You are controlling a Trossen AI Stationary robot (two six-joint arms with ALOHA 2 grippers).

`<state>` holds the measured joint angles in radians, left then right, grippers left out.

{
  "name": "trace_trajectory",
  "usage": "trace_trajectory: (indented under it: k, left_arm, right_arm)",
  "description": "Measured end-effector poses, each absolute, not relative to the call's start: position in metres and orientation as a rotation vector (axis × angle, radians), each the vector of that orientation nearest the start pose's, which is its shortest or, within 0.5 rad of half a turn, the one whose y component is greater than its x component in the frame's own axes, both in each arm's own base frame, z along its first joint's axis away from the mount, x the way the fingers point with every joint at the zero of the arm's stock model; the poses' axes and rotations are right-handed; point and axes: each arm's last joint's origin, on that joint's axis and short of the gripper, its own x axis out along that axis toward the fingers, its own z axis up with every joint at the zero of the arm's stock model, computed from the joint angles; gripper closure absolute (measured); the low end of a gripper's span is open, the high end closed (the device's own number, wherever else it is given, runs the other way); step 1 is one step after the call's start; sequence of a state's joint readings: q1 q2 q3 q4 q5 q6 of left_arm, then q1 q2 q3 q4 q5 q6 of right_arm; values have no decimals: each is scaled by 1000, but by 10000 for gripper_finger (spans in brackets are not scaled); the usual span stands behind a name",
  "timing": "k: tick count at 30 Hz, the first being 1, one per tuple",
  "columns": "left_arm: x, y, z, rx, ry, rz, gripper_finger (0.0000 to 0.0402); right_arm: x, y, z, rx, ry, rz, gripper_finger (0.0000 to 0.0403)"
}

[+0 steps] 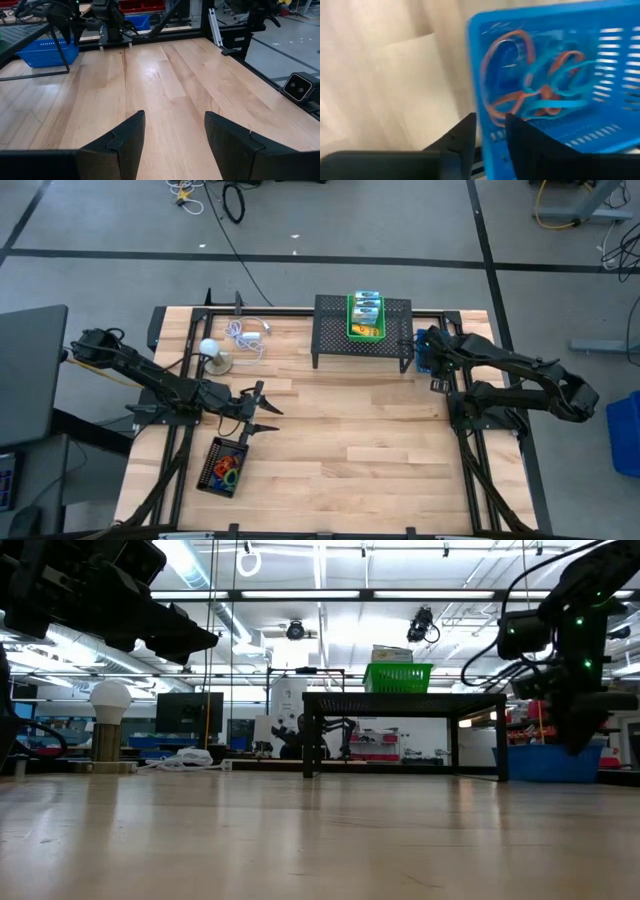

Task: Pick & Place Office Desk Supplies
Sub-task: Put the blue bin on the shelf

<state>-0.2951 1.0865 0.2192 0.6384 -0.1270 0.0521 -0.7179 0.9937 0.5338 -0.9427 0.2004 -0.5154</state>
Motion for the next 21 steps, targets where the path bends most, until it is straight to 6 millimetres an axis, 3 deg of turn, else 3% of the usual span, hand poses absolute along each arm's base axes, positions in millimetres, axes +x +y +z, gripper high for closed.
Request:
trace_trajectory:
  k: [9,21]
  left_arm:
    - [188,-54,167,95,220,-189,189]
    - [188,-54,167,96,220,-189,189]
  right_arm:
    - [100,-93,173,-68,1533,-316,386]
    - [98,-91,193,-19,1497,-412,394]
